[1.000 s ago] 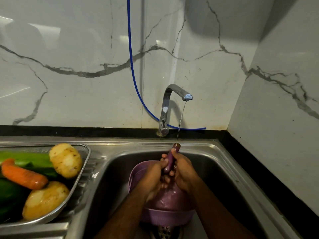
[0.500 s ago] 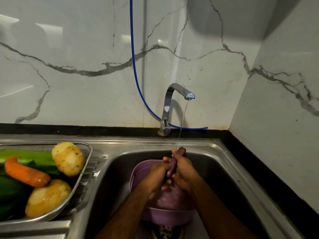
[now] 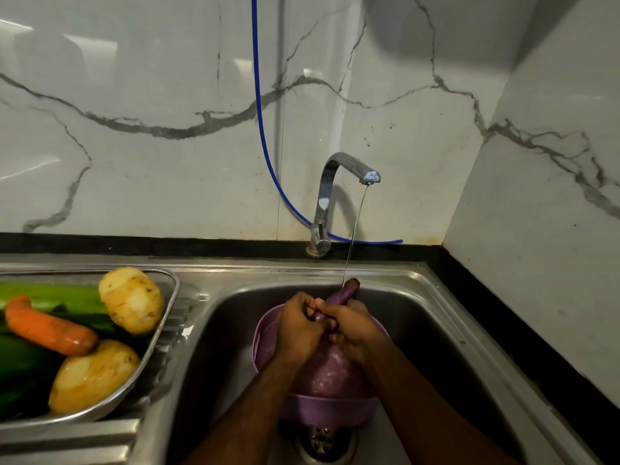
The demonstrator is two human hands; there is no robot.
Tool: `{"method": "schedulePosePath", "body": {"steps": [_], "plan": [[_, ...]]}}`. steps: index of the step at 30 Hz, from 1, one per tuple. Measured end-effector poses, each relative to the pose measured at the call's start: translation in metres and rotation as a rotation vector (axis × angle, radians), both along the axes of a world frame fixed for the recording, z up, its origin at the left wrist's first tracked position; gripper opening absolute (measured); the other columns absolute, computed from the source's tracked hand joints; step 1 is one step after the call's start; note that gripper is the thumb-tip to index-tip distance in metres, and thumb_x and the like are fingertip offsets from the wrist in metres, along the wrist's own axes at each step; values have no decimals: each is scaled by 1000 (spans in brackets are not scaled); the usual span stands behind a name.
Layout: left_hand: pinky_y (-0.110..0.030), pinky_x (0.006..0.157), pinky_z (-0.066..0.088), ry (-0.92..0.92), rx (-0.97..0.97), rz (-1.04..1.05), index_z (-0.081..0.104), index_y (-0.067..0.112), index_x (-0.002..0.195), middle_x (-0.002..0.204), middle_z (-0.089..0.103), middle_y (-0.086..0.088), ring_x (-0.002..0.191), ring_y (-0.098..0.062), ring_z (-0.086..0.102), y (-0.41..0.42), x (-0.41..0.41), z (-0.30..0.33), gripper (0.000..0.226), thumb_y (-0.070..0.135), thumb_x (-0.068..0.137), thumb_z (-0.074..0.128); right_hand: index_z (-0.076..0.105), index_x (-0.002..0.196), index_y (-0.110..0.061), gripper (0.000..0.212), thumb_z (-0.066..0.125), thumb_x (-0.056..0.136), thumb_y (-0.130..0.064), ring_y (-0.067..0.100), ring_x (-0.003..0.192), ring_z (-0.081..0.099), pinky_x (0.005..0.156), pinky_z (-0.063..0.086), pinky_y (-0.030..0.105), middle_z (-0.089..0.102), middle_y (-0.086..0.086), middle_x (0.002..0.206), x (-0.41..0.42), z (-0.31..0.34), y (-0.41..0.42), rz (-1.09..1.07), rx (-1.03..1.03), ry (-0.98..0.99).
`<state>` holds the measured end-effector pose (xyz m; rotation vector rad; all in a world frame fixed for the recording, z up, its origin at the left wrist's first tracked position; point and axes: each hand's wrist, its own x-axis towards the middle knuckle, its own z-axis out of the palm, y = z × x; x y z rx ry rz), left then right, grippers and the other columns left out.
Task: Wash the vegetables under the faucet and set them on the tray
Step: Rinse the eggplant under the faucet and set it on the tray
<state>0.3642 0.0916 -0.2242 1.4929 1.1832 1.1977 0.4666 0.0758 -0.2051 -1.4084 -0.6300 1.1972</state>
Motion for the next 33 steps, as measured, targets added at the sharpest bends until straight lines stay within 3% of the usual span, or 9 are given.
{"method": "schedulePosePath", "body": {"steps": [5, 9, 12, 16, 19, 23, 26, 30, 33], "plan": [[-15, 50, 45, -93, -68, -31, 61, 11, 70, 57, 61, 5, 49, 2, 53, -1, 2, 4, 25, -5, 72, 80, 70, 103, -4, 12, 73, 94, -13, 16, 63, 70, 53, 53, 27, 76, 9, 80, 2, 5, -6, 8, 44, -3], [-23, 47, 46, -381, -395, -278, 67, 2, 90, 66, 65, -10, 51, -15, 55, -10, 11, 13, 15, 11, 99, 58, 67, 103, -3, 24, 65, 100, -27, 16, 44, 55, 35, 39, 22, 66, 11, 76, 3, 7, -4, 0, 50, 143], [-22, 48, 40, -431, -542, -345, 66, 5, 97, 66, 62, -6, 53, -13, 52, -9, 9, 16, 34, 30, 105, 44, 67, 114, 4, 41, 59, 102, -34, 15, 37, 52, 34, 40, 23, 66, 13, 71, 4, 9, -6, 22, 29, 247], [-22, 44, 37, -494, -674, -329, 66, 5, 91, 59, 54, -3, 47, -11, 47, -11, 5, 22, 51, 41, 107, 34, 66, 106, -1, 29, 63, 101, -29, 19, 55, 62, 47, 49, 28, 67, 11, 70, 10, 9, -10, 122, 63, 294], [-21, 41, 32, -524, -686, -278, 59, 8, 83, 55, 48, -1, 43, -10, 42, -13, 9, 23, 51, 42, 108, 31, 57, 104, -10, 19, 68, 96, -24, 10, 46, 41, 44, 33, 25, 47, -1, 57, 7, 8, -11, 238, 74, 137], [-19, 34, 29, -506, -657, -170, 65, 5, 91, 55, 44, -2, 40, -8, 40, -10, 11, 20, 45, 33, 108, 35, 52, 116, -11, 22, 66, 99, -13, 5, 39, 42, 36, 35, 19, 46, -5, 50, -6, 8, -15, 239, 114, 98], [-19, 34, 28, -556, -672, -205, 62, 5, 87, 55, 41, -1, 41, -9, 39, -8, 7, 21, 47, 39, 107, 37, 57, 99, -13, 13, 62, 102, -26, 6, 41, 36, 37, 32, 19, 42, -3, 54, -9, 4, -11, 178, 115, 36], [-21, 40, 33, -495, -604, -283, 60, 14, 83, 56, 48, 0, 45, -9, 44, -13, 15, 19, 39, 35, 107, 38, 63, 107, -7, 47, 42, 108, -48, 5, 35, 45, 33, 35, 18, 57, 0, 59, -2, 7, -9, 57, 55, 94], [-26, 45, 44, -265, -412, -237, 62, 14, 88, 63, 61, -1, 53, -12, 57, -12, 17, 12, 28, 27, 106, 44, 63, 118, -8, 48, 37, 110, -47, 4, 40, 57, 38, 44, 20, 73, 7, 85, -3, 8, -8, 30, 66, 101]]}}
